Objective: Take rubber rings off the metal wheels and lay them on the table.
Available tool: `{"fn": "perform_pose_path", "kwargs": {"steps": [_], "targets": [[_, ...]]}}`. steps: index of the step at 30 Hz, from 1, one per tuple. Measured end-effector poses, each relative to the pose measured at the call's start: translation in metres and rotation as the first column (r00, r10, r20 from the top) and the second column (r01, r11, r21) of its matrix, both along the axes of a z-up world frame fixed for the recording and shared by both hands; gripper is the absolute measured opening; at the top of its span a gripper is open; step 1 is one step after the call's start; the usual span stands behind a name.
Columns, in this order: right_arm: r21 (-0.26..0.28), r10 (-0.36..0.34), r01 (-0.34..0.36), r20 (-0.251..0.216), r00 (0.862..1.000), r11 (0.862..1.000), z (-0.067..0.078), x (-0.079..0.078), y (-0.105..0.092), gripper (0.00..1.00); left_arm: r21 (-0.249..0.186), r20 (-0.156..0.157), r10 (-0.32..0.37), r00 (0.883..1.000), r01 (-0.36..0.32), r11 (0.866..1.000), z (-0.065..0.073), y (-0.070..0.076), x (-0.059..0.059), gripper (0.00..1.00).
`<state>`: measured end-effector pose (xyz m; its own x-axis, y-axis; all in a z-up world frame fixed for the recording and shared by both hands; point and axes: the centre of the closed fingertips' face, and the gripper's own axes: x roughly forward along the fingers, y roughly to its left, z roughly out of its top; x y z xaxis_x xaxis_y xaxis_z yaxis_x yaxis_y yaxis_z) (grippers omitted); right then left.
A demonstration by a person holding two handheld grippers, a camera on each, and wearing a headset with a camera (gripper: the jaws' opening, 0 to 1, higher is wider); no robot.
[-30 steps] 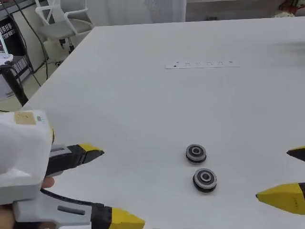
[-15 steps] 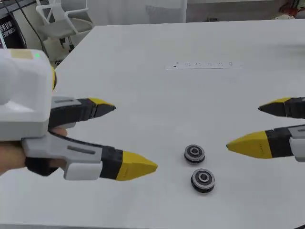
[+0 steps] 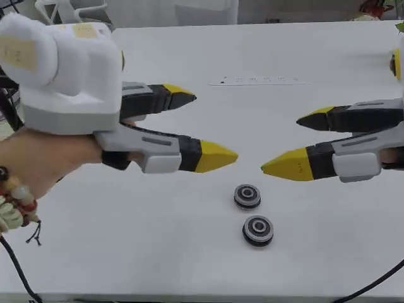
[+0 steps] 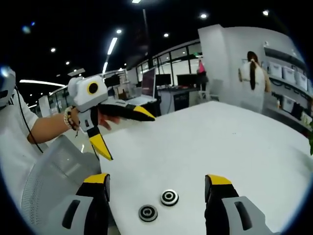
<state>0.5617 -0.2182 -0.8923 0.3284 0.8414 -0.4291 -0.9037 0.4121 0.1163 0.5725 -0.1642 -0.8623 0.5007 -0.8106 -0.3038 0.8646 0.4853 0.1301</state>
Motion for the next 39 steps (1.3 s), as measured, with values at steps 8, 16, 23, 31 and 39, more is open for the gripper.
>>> {"fn": "perform_pose_path", "kwargs": {"steps": [8, 16, 23, 31, 39], "targets": [[0.030, 0.039, -0.037, -0.055, 0.998, 0.999, -0.030, -0.005, 0.007, 0.72, -0.030, -0.012, -0.001, 1.000, 0.001, 1.000, -0.031, -0.018, 0.007, 0.55], [-0.095, 0.078, -0.093, -0.148, 0.986, 0.991, -0.077, -0.021, 0.005, 0.64, 0.027, -0.104, -0.053, 0.993, 0.056, 0.998, -0.069, -0.030, -0.012, 0.55], [-0.183, 0.135, -0.166, -0.169, 0.976, 0.969, -0.101, -0.037, 0.006, 0.59, 0.090, -0.134, -0.094, 0.986, 0.107, 0.990, -0.093, -0.037, -0.023, 0.50], [-0.249, 0.172, -0.215, -0.182, 0.968, 0.944, -0.117, -0.046, 0.005, 0.51, 0.104, -0.176, -0.105, 0.979, 0.125, 0.987, -0.110, -0.044, -0.031, 0.42], [-0.286, 0.161, -0.208, -0.179, 0.970, 0.935, -0.124, -0.044, -0.002, 0.43, 0.121, -0.222, -0.109, 0.969, 0.139, 0.983, -0.129, -0.055, -0.040, 0.34]]}}
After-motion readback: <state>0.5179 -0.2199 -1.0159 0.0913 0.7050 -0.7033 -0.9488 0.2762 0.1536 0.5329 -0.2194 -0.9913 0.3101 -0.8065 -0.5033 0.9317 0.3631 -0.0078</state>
